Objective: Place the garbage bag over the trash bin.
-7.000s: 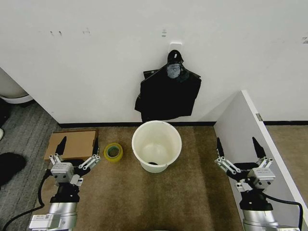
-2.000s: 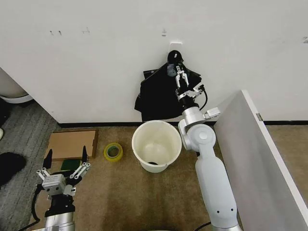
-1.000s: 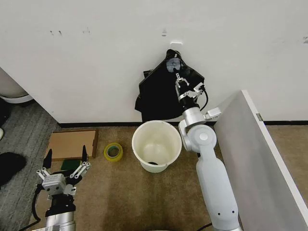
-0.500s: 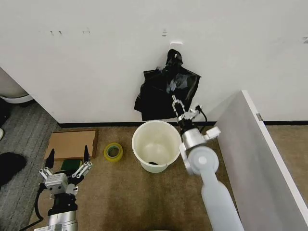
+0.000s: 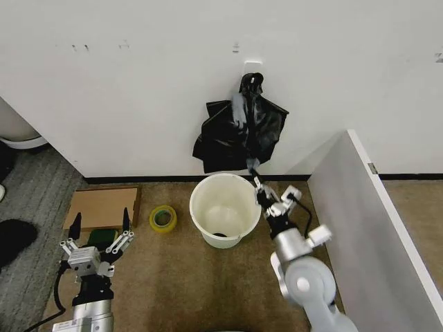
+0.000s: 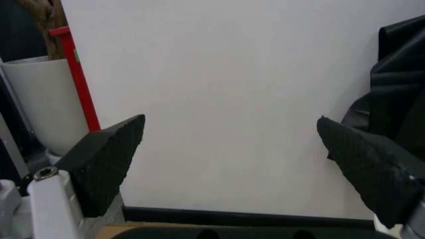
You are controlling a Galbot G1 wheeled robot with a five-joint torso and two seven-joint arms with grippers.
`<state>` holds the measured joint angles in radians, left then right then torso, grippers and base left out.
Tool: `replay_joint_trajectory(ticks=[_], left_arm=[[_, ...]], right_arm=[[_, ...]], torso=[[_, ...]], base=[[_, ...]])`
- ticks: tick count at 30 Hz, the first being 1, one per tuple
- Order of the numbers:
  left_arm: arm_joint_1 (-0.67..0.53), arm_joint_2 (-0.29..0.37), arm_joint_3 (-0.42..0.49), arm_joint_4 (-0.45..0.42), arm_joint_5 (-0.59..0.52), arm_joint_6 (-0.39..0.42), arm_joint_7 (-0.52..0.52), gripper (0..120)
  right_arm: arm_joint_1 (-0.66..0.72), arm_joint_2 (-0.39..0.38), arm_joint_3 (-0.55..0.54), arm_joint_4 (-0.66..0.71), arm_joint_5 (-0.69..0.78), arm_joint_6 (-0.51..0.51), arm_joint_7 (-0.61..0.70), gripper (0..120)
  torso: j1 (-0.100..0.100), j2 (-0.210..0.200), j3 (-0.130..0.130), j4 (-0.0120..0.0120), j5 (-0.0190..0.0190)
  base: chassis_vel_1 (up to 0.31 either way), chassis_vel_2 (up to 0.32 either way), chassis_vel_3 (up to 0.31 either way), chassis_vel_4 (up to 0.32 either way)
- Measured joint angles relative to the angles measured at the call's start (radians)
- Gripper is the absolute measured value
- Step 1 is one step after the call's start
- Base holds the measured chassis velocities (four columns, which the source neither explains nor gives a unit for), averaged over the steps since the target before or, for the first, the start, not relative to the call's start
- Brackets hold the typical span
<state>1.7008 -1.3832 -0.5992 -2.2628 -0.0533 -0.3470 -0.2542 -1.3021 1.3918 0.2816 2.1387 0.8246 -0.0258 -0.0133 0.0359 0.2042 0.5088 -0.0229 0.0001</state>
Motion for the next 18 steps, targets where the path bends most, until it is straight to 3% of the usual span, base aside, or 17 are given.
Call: replay_joint_trajectory(ticks=[18], left_arm=[[-0.026, 0.023, 0.005, 0.016, -0.014, 0.002, -0.001, 100]], right_arm=[[-0.33, -0.1, 0.0, 0.093, -0.384, 0.213, -0.056, 0]], torso=[[0.0, 0.0, 0.0, 0.0, -0.0001]], base=[[0.0, 0.0, 0.0, 0.0]])
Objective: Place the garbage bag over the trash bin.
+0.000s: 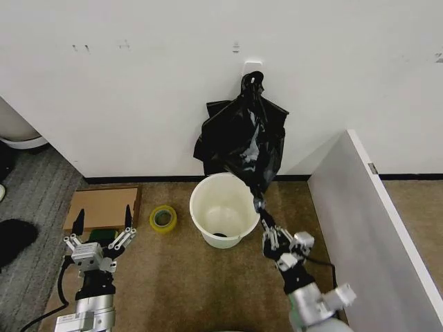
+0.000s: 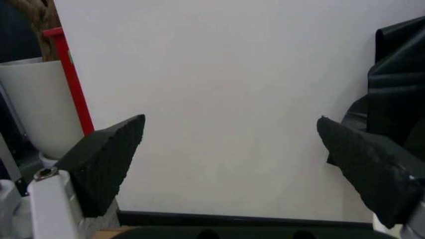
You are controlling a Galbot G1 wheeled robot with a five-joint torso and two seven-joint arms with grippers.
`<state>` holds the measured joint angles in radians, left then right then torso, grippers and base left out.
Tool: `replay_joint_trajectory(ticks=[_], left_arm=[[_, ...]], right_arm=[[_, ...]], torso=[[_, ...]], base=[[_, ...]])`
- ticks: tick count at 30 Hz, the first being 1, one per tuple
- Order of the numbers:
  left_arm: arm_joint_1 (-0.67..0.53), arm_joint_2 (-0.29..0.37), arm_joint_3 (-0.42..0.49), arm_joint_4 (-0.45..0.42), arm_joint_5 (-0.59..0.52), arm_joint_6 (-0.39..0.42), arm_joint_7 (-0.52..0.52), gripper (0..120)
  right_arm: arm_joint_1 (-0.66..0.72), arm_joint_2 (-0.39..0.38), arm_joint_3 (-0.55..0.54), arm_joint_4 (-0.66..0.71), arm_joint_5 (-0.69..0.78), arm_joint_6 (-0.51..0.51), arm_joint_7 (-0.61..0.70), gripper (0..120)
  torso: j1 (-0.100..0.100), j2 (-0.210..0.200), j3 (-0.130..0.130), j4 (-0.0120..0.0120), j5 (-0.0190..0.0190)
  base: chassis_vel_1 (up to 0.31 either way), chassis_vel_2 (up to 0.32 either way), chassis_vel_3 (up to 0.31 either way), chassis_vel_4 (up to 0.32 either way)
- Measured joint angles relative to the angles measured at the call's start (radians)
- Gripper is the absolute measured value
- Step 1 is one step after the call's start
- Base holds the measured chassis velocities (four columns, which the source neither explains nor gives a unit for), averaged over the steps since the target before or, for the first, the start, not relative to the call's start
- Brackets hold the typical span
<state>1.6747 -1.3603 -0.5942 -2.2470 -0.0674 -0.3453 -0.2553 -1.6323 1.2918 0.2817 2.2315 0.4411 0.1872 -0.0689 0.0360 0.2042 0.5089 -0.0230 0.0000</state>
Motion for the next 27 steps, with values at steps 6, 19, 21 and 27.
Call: replay_joint_trajectory(ticks=[6, 19, 21, 27], left_arm=[[-0.005, 0.006, 0.0, 0.004, -0.005, 0.0, 0.0, 100], [-0.063, 0.108, 0.012, 0.042, -0.108, 0.054, -0.014, 100], [-0.081, 0.127, 0.022, 0.042, -0.128, 0.073, -0.016, 100], [-0.104, 0.176, 0.073, 0.013, -0.177, 0.117, -0.018, 100]], right_arm=[[-0.071, 0.01, -0.013, -0.021, -0.077, 0.052, 0.0, 0], [-0.013, 0.024, 0.053, 0.109, 0.065, -0.051, 0.065, 0], [-0.006, 0.012, 0.071, 0.133, 0.1, -0.075, 0.068, 0], [0.051, -0.007, 0.088, 0.155, 0.162, -0.124, 0.084, 0]], torso=[[0.0, 0.0, 0.0, -0.0001, 0.0], [0.0, 0.0, 0.0, 0.0001, -0.0002], [0.0, 0.0, 0.0, -0.0003, -0.0001], [0.0, 0.0, 0.0, 0.0001, 0.0001]], base=[[0.0, 0.0, 0.0, 0.0], [0.0, 0.0, 0.0, 0.0], [0.0, 0.0, 0.0, 0.0], [0.0, 0.0, 0.0, 0.0]])
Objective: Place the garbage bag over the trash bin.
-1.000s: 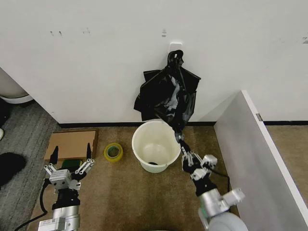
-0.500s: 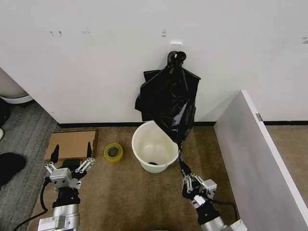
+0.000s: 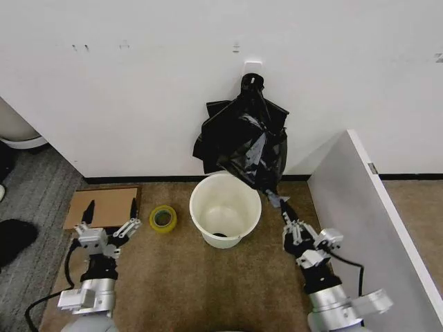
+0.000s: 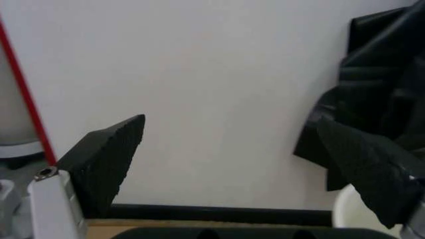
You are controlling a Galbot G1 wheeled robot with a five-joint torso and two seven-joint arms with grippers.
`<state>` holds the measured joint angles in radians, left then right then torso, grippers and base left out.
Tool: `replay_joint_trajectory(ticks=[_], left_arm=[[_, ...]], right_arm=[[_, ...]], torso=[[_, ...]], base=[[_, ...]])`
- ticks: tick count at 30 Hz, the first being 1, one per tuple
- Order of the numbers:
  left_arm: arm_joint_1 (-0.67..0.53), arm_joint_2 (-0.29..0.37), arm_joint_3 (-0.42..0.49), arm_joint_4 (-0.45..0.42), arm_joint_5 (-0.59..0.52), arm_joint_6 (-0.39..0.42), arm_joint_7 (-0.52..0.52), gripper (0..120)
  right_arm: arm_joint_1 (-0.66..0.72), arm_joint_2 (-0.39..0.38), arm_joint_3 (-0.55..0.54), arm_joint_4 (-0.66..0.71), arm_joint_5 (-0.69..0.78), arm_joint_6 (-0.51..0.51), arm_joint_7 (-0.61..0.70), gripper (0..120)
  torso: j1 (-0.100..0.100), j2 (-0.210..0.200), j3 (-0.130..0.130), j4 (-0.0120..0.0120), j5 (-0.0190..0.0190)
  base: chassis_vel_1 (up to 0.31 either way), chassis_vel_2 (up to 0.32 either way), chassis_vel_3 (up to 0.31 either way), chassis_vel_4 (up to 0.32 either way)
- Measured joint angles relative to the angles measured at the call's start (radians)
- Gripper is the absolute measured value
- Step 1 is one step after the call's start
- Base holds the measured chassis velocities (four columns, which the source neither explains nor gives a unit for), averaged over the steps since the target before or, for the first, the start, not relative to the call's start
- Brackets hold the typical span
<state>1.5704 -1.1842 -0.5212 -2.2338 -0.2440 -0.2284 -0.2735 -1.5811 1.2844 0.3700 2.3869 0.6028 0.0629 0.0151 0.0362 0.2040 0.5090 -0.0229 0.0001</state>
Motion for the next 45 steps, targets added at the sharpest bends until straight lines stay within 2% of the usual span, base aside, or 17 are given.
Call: replay_joint_trajectory(ticks=[5, 11, 18, 23, 28, 33, 34, 36, 37, 39, 42, 43, 44, 45], left_arm=[[-0.006, 0.01, 0.002, -0.009, -0.002, 0.002, 0.0, 100], [0.027, -0.005, -0.016, -0.036, -0.002, -0.001, -0.005, 100], [0.043, 0.0, -0.019, -0.062, -0.001, -0.006, -0.006, 100], [0.064, -0.003, -0.018, -0.086, 0.005, -0.006, -0.006, 100], [0.059, 0.048, 0.006, -0.106, -0.017, 0.001, -0.002, 100], [-0.034, 0.238, 0.048, -0.152, -0.18, 0.057, 0.001, 100], [-0.064, 0.309, 0.048, -0.175, -0.256, 0.079, 0.002, 100], [-0.07, 0.324, 0.048, -0.181, -0.276, 0.084, 0.002, 100], [-0.097, 0.379, 0.049, -0.194, -0.345, 0.104, 0.003, 100], [-0.148, 0.44, 0.064, -0.204, -0.427, 0.125, 0.003, 100], [-0.256, 0.519, 0.13, -0.209, -0.542, 0.157, 0.003, 100], [-0.303, 0.54, 0.161, -0.209, -0.578, 0.17, 0.003, 100], [-0.303, 0.54, 0.161, -0.209, -0.578, 0.17, 0.003, 100], [-0.367, 0.559, 0.203, -0.208, -0.618, 0.184, 0.002, 100]], right_arm=[[-0.005, 0.003, -0.016, 0.0, -0.017, 0.002, -0.001, 0], [-0.149, -0.027, -0.04, 0.011, -0.092, 0.072, -0.021, 0], [-0.221, -0.048, -0.095, 0.0, -0.222, 0.123, -0.031, 0], [-0.223, -0.057, -0.138, -0.023, -0.285, 0.14, -0.034, 0], [-0.207, -0.061, -0.139, -0.031, -0.275, 0.141, -0.031, 0], [-0.128, -0.046, -0.119, -0.044, -0.227, 0.119, -0.013, 0], [-0.068, -0.042, -0.114, -0.058, -0.195, 0.103, -0.005, 0], [-0.055, -0.041, -0.113, -0.061, -0.187, 0.1, -0.004, 0], [-0.008, -0.037, -0.104, -0.068, -0.149, 0.082, 0.001, 0], [0.036, -0.03, -0.093, -0.07, -0.101, 0.061, 0.009, 0], [0.08, -0.019, -0.079, -0.075, -0.031, 0.036, 0.021, 0], [0.092, -0.015, -0.075, -0.078, -0.016, 0.032, 0.024, 0], [0.092, -0.015, -0.075, -0.078, -0.016, 0.032, 0.024, 0], [0.1, -0.01, -0.072, -0.082, -0.006, 0.029, 0.025, 0]], torso=[[0.0, 0.0, 0.0, 0.0002, 0.0], [0.0, 0.0, 0.0, -0.0001, -0.0002], [0.0, 0.0, 0.0, -0.0003, -0.0001], [0.0, 0.0, 0.0, 0.0002, 0.0], [0.0, 0.0, 0.0, 0.0, -0.0001], [0.0, 0.0, 0.0, -0.0009, -0.0004], [0.0, 0.0, 0.0, -0.0009, -0.0001], [0.0, 0.0, 0.0, -0.0007, 0.0001], [0.0, 0.0, 0.0, 0.0007, 0.0005], [0.0, 0.0, 0.0, 0.0004, -0.0004], [0.0, 0.0, 0.0, -0.0005, -0.0001], [0.0, 0.0, 0.0, 0.0001, -0.0003], [0.0, 0.0, 0.0, 0.0001, -0.0003], [0.0, 0.0, 0.0, 0.0001, 0.0]], base=[[0.0, 0.0, 0.0, 0.0], [0.0, 0.0, 0.0, 0.0], [0.0, 0.0, 0.0, 0.0], [0.0, 0.0, 0.0, 0.0], [0.0, 0.0, 0.0, 0.0], [0.0, 0.0, 0.0, 0.0], [0.0, 0.0, 0.0, 0.0], [0.0, 0.0, 0.0, 0.0], [0.0, 0.0, 0.0, 0.0], [0.0, 0.0, 0.0, 0.0], [0.0, 0.0, 0.0, 0.0], [0.0, 0.0, 0.0, 0.0], [0.0, 0.0, 0.0, 0.0], [0.0, 0.0, 0.0, 0.0]])
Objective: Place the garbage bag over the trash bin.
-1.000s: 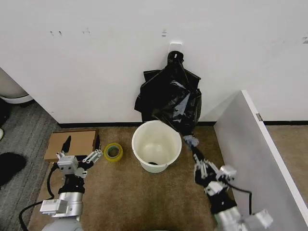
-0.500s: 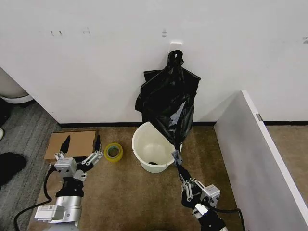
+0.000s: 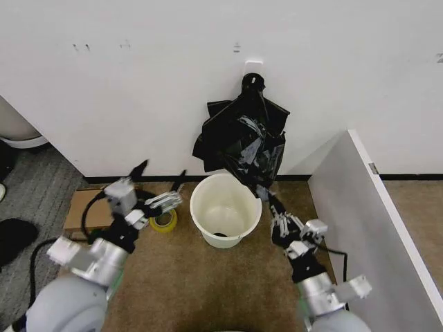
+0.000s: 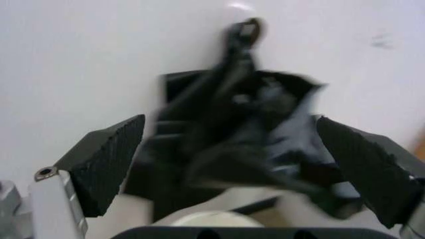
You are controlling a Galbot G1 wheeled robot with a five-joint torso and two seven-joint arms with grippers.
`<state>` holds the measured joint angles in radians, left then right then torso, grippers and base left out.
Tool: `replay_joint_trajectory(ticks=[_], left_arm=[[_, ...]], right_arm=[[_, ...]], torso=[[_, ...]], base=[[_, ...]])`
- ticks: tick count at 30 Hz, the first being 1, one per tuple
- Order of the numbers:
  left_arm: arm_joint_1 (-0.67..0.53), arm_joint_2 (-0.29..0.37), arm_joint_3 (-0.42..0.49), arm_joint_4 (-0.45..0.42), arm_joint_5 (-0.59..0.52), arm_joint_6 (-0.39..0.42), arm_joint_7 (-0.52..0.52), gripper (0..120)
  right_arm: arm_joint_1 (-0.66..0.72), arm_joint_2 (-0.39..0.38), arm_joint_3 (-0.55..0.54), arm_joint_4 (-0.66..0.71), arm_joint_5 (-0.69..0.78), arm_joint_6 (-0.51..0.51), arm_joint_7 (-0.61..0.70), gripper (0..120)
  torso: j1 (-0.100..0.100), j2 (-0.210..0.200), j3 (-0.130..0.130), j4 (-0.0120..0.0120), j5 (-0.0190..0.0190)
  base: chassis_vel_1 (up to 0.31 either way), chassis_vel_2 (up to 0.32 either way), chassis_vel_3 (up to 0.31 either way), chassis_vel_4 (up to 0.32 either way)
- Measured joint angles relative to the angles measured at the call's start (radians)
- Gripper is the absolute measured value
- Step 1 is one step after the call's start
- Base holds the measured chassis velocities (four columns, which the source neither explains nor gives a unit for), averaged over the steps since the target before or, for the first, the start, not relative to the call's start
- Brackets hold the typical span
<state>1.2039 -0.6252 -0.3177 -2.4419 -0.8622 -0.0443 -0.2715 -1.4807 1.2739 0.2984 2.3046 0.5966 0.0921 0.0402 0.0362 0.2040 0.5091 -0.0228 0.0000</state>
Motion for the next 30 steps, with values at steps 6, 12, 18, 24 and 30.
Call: replay_joint_trajectory(ticks=[6, 12, 18, 24, 30], left_arm=[[-0.501, -0.005, 0.372, 0.104, -0.2, 0.064, -0.034, 100], [-0.763, -0.079, 0.591, 0.23, -0.234, 0.082, -0.041, 100], [-0.941, -0.092, 0.748, 0.281, -0.247, 0.069, 0.059, 100], [-0.971, -0.091, 0.777, 0.294, -0.247, 0.072, 0.067, 100], [-0.993, -0.1, 0.803, 0.32, -0.223, 0.089, 0.059, 98]], right_arm=[[-0.002, 0.016, 0.004, -0.013, 0.001, 0.006, -0.003, 0], [-0.015, 0.026, 0.003, -0.021, -0.024, 0.019, -0.011, 0], [-0.021, 0.032, 0.009, -0.036, -0.022, 0.031, -0.013, 0], [-0.022, 0.036, 0.01, -0.037, -0.021, 0.033, -0.014, 0], [-0.023, 0.04, 0.01, -0.035, -0.019, 0.034, -0.016, 0]], torso=[[0.0, 0.0, 0.0, -0.0004, 0.0], [0.0, 0.0, 0.0, -0.0001, 0.0002], [0.0, 0.0, 0.0, -0.0001, 0.0006], [0.0, 0.0, 0.0, -0.0003, 0.0001], [0.0, 0.0, 0.0, 0.0001, -0.0001]], base=[[0.0, 0.0, 0.0, 0.0], [0.0, 0.0, 0.0, 0.0], [0.0, 0.0, 0.0, 0.0], [0.0, 0.0, 0.0, 0.0], [0.0, 0.0, 0.0, 0.0]])
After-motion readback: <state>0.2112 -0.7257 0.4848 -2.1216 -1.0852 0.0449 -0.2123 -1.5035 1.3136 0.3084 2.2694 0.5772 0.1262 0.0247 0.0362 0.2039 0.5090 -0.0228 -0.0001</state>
